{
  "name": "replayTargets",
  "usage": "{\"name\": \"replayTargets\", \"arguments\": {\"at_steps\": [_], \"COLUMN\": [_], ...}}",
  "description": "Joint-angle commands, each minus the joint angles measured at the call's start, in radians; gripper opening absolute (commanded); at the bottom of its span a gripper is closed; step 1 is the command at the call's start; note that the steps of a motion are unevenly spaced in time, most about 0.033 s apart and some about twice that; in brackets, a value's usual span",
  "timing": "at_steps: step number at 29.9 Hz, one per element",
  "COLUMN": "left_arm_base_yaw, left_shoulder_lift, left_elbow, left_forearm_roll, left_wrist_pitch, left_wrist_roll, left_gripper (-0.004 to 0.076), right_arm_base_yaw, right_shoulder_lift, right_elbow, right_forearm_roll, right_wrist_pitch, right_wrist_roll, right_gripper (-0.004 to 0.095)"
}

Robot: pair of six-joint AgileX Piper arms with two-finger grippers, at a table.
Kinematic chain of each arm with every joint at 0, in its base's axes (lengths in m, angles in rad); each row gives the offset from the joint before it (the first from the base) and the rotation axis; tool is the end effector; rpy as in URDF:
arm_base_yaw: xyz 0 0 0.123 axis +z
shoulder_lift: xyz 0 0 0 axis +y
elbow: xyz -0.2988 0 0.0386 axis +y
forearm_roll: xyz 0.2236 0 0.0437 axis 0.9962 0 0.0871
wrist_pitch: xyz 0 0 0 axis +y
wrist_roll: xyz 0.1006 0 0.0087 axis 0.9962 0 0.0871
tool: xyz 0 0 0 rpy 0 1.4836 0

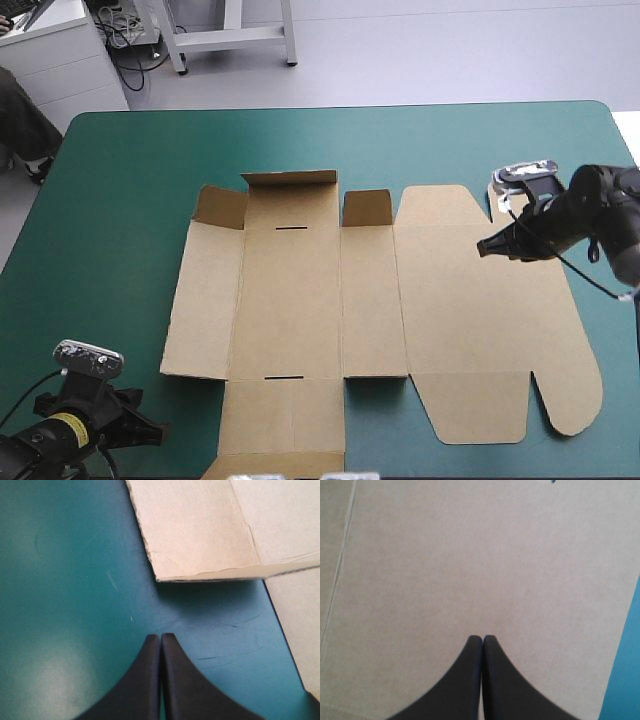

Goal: Fold the box

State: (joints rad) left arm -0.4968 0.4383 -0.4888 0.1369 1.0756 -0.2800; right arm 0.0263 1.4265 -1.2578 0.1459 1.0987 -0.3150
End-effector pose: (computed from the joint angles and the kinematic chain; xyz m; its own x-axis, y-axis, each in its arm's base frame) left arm 0.0291 -0.0020 0.2590 -0.7780 0.1813 -0.6016 0.2504 0.9676 -0.0323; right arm 0.2610 0.0200 0.3373 -0.8758 -0.2668 -0.4023 -0.3003 0.9536 0.0213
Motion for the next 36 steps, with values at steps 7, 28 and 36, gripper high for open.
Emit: {"name": "replayTargets", "arguments": {"at_steps": [7,28,36], "left_arm_base_yaw": [-0.005,-0.005,0.023], "left_shoulder_lift": [0.007,0.458,0.641], "left_elbow": [-0.172,-0.592,-0.641], "left_forearm_roll": [0.020,0.140,0.053], "left_wrist_pitch": [-0.045,0.043,-0.067], "left_wrist_roll": [-0.009,0.051,0.087], "left_gripper": [-0.0032,-0.0007,-0.0007], "right_arm_base_yaw": [-0.006,-0.006,-0.006], "right_shoulder_lift": [-0.327,-0.783,-0.868], "right_elbow": [0.248,0.474,0.587], "right_forearm_roll": [0.131,0.157,0.159], "right_wrist_pitch": [-0.104,-0.090,-0.092], "right_wrist_roll": [-0.092,-0.075,-0.075], "right_gripper": [-0.0022,-0.0022,-0.0023]}}
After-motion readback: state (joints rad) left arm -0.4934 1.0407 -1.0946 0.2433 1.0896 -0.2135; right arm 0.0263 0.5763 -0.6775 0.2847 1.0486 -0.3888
